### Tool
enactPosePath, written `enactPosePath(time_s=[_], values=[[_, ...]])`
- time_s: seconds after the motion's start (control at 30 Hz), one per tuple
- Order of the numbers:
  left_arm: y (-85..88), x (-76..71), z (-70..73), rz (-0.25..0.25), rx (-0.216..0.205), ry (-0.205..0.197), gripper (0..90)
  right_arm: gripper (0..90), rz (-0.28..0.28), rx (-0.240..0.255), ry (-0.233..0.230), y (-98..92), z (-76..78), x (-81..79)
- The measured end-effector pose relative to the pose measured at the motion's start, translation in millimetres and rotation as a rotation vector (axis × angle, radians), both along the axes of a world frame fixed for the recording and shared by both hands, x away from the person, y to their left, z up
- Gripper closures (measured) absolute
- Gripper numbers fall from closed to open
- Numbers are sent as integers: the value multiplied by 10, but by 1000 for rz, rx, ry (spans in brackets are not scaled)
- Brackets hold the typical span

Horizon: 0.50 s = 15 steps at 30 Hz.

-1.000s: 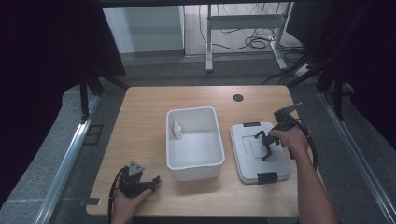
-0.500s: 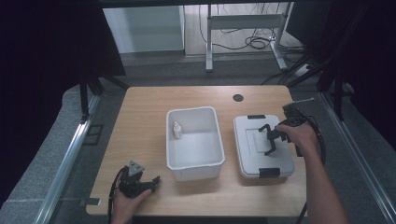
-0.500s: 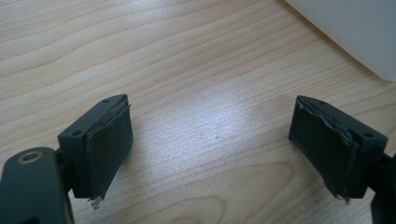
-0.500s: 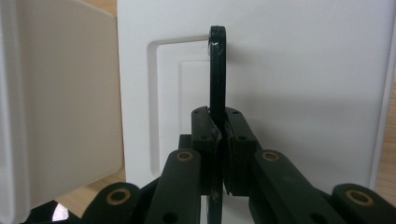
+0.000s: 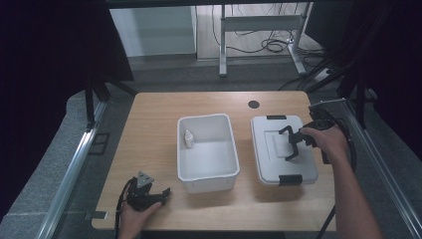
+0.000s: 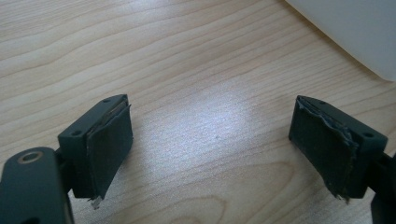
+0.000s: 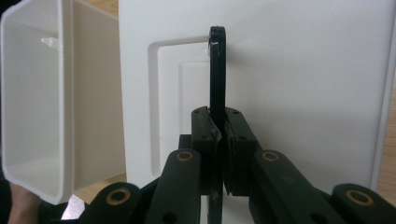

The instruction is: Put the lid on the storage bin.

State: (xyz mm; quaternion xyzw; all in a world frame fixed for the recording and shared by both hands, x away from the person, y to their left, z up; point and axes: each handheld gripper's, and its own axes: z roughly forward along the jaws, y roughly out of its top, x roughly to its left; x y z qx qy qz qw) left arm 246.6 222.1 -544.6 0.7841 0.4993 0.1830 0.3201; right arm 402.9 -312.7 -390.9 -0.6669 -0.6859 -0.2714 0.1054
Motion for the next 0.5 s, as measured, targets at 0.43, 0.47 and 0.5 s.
enactPosePath(time_s=[0.43,0.47,0.5], values=[[-2,-1,-1,3,-1,-2,134,846,-8,35,-25,5,228,-52],[0,0,-1,0,1,-2,134,846,-8,39,-27,11,251,-56],[1,0,0,-1,1,-2,134,846,-3,40,-30,14,268,-58]])
